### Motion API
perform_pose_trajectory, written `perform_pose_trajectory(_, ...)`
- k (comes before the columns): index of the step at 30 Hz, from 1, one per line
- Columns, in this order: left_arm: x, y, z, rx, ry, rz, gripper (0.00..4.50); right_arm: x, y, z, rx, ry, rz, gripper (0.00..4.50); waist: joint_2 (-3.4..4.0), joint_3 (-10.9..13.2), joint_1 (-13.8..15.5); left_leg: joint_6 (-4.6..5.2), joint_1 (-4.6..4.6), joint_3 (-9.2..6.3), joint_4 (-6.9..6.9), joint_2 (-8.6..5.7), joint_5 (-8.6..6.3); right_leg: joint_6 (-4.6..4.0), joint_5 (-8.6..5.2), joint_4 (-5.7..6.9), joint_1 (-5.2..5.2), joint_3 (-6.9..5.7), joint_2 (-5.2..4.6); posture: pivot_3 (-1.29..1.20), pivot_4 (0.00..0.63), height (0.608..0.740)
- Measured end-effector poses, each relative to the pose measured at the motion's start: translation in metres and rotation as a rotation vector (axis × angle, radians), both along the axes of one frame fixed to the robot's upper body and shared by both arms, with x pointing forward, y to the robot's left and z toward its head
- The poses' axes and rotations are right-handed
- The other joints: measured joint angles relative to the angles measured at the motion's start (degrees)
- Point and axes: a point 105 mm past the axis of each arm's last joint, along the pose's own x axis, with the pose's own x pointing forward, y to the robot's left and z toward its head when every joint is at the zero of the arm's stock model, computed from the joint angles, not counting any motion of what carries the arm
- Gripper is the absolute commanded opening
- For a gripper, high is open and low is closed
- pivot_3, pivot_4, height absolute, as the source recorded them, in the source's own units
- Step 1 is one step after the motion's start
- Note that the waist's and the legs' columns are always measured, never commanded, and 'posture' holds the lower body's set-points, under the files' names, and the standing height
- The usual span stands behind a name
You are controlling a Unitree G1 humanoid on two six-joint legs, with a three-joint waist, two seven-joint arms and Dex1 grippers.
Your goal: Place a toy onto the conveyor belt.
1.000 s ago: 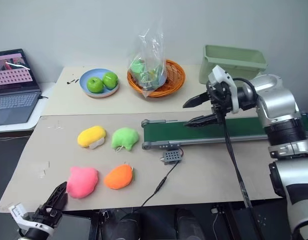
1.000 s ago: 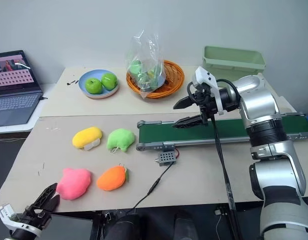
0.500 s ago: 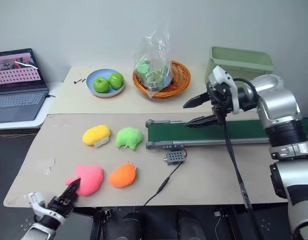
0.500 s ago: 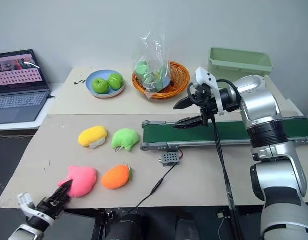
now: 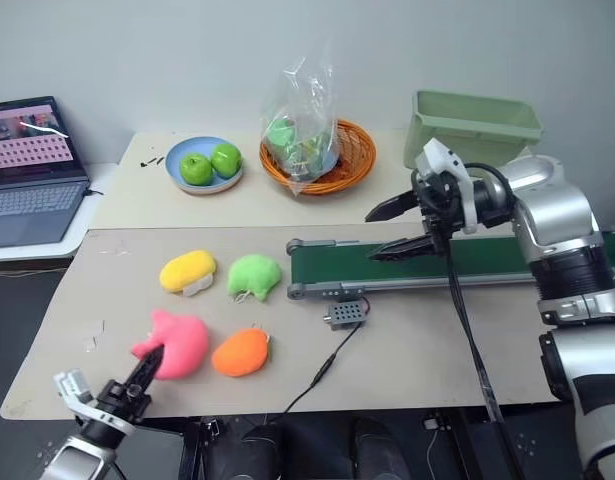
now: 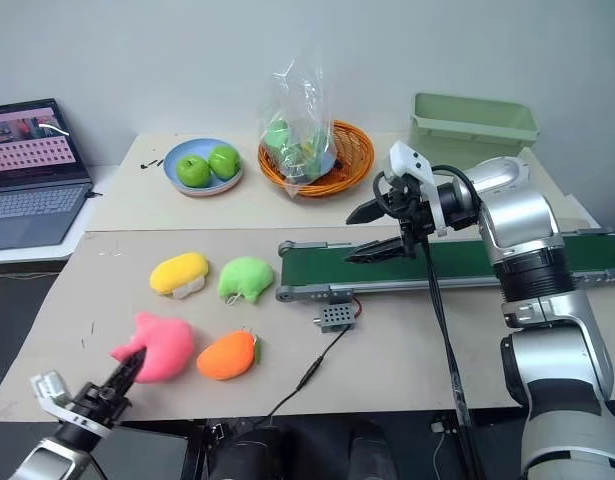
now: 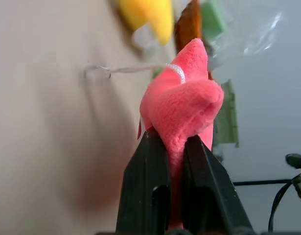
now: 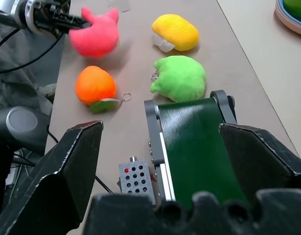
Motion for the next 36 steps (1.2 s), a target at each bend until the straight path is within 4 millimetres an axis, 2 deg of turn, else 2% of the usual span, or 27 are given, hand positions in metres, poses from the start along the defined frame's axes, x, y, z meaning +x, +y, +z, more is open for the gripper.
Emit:
perform_pose_trajectory(3, 0.009, -0.016, 0.033, 0.225, -0.085, -0.068, 0.10, 0.001, 0.000, -0.001, 0.005, 0.009, -0.004, 4.50, -0.01, 0.0, 0.1, 0.00, 0.01, 0.01, 0.00, -0.03, 0.00, -0.01, 0.01, -0.05, 0.06, 0.01, -0.01, 0.00, 0.150, 0.740)
perform_pose_trajectory(5, 0.026, -0.031, 0.057, 0.452, -0.155, -0.093, 0.10, 0.002, 0.002, -0.003, 0.009, 0.010, 0.003, 4.50, -0.02, 0.0, 0.3, -0.03, 0.02, 0.00, 0.00, -0.02, 0.02, -0.03, 0.02, -0.04, 0.08, -0.01, 0.01, 0.00, 0.150, 0.740)
perform_pose_trajectory(8, 0.044, -0.040, 0.084, 0.767, -0.243, -0.088, 0.10, 0.004, 0.005, -0.004, 0.009, 0.007, 0.011, 4.50, -0.02, 0.0, 0.2, -0.04, 0.03, 0.01, -0.03, -0.03, 0.03, -0.05, 0.03, -0.06, 0.06, 0.02, 0.04, 0.00, 0.150, 0.740)
perform_pose_trajectory(9, 0.049, -0.042, 0.088, 0.880, -0.253, -0.091, 0.10, 0.004, 0.004, -0.005, 0.007, 0.008, 0.007, 4.50, -0.02, 0.0, 0.1, -0.02, 0.03, 0.04, -0.04, -0.03, 0.02, -0.05, 0.03, -0.07, 0.05, 0.05, 0.04, 0.00, 0.150, 0.740)
perform_pose_trajectory(11, 0.058, -0.043, 0.082, 1.135, -0.231, -0.117, 0.10, 0.005, 0.004, -0.006, 0.003, 0.008, 0.005, 4.50, -0.01, 0.0, -0.4, -0.01, 0.01, 0.06, -0.12, -0.04, 0.02, -0.05, 0.03, -0.08, -0.01, 0.06, 0.04, 0.00, 0.150, 0.740)
perform_pose_trajectory(15, 0.068, -0.032, 0.071, 1.611, -0.239, -0.099, 0.10, 0.005, 0.004, -0.006, 0.003, 0.007, 0.005, 4.50, 0.00, 0.0, -0.7, -0.02, -0.01, 0.09, -0.25, 0.02, 0.02, -0.07, 0.02, -0.09, -0.14, 0.07, 0.12, 0.00, 0.150, 0.740)
perform_pose_trajectory(18, 0.070, -0.025, 0.068, 1.929, -0.325, -0.071, 0.10, 0.004, 0.003, -0.008, 0.000, 0.008, 0.005, 4.50, 0.03, 0.0, -0.5, -0.02, -0.02, 0.08, -0.31, 0.04, 0.02, -0.08, 0.01, -0.09, -0.17, 0.07, 0.10, 0.00, 0.150, 0.740)
perform_pose_trajectory(20, 0.070, -0.032, 0.066, 2.094, -0.433, -0.080, 0.10, 0.003, 0.002, -0.009, -0.002, 0.008, 0.005, 4.50, 0.03, 0.0, -0.4, -0.02, -0.03, 0.08, -0.30, 0.03, 0.02, -0.08, 0.01, -0.09, -0.17, 0.05, 0.09, 0.00, 0.150, 0.740)
perform_pose_trajectory(23, 0.071, -0.046, 0.060, 2.229, -0.581, -0.112, 0.10, 0.000, 0.002, -0.010, -0.004, 0.001, 0.007, 4.50, 0.04, 0.0, -0.3, -0.02, -0.04, 0.07, -0.30, 0.02, 0.02, -0.08, 0.01, -0.07, -0.18, 0.03, 0.06, 0.00, 0.150, 0.740)
perform_pose_trajectory(27, 0.084, -0.066, 0.059, 2.314, -0.769, -0.124, 0.10, -0.002, 0.000, -0.013, -0.002, 0.002, -0.015, 4.50, 0.05, 0.1, 0.1, -0.04, -0.07, 0.04, -0.25, 0.01, 0.03, -0.06, 0.01, 0.00, -0.20, -0.03, 0.06, 0.00, 0.150, 0.740)
perform_pose_trajectory(31, 0.108, -0.088, 0.079, 2.318, -0.970, -0.045, 0.10, -0.006, -0.004, -0.012, 0.016, -0.003, -0.046, 4.50, 0.05, 0.1, 0.4, -0.05, -0.13, 0.02, -0.19, -0.03, 0.05, -0.05, 0.02, 0.01, -0.23, -0.05, 0.03, 0.00, 0.150, 0.740)
perform_pose_trajectory(36, 0.133, -0.112, 0.082, 2.270, -1.115, -0.065, 0.10, -0.010, -0.011, -0.018, 0.024, 0.011, -0.097, 4.50, 0.05, 0.1, 0.2, -0.03, -0.19, 0.05, -0.14, -0.07, 0.04, -0.01, 0.04, 0.03, -0.28, -0.05, 0.01, 0.00, 0.150, 0.740)
